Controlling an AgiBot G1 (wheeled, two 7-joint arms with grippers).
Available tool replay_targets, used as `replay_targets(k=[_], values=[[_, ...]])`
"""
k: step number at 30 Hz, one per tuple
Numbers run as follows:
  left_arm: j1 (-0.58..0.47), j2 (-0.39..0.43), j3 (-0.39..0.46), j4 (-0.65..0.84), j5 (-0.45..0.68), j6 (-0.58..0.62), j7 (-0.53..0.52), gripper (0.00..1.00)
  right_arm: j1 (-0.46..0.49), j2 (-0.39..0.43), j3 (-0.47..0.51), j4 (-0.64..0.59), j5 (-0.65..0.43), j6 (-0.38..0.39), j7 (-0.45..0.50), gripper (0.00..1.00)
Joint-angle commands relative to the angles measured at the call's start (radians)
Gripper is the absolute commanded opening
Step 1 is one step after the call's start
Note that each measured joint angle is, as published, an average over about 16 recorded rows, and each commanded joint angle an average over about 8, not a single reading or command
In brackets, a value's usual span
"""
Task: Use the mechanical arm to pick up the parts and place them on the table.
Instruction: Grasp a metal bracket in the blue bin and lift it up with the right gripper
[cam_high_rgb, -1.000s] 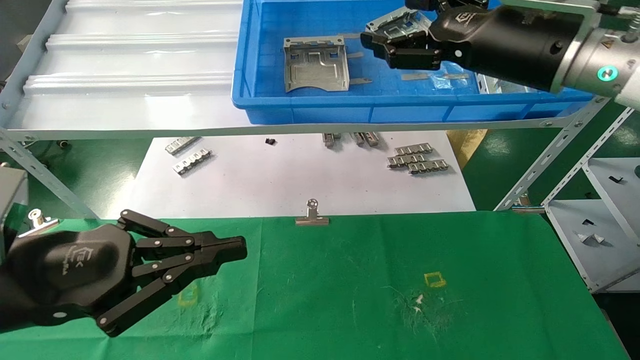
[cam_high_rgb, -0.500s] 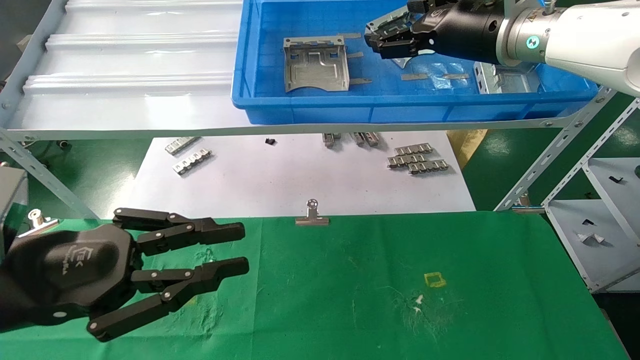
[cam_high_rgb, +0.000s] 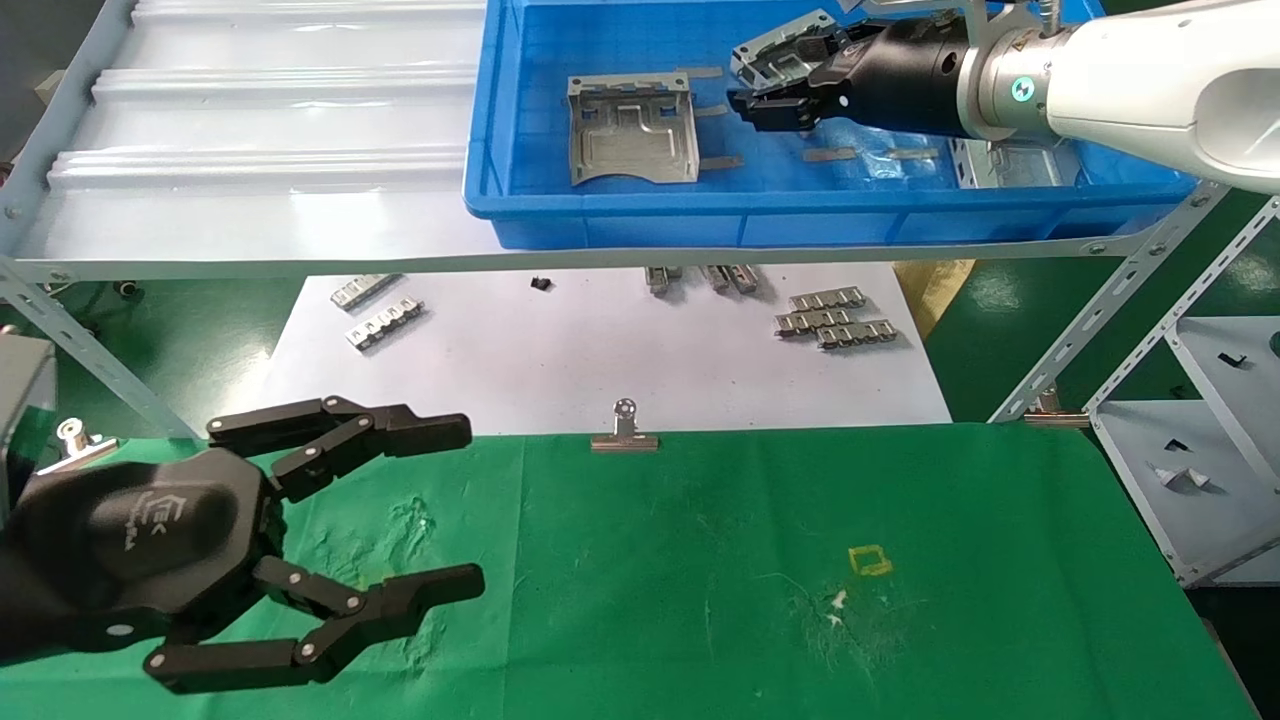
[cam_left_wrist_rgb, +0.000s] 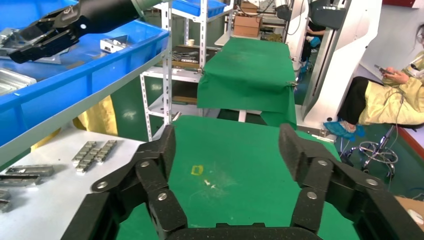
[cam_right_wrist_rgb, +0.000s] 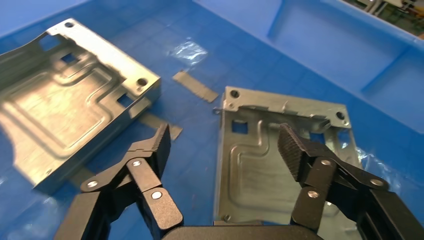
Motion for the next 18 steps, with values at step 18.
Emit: replay_targets(k=[18], values=[[0.0,0.0,0.0,0.0,0.0,0.0,0.0,1.0,-0.024,-0.04,-0.017,0.009,-0.011,0.094,0.055,0.0]])
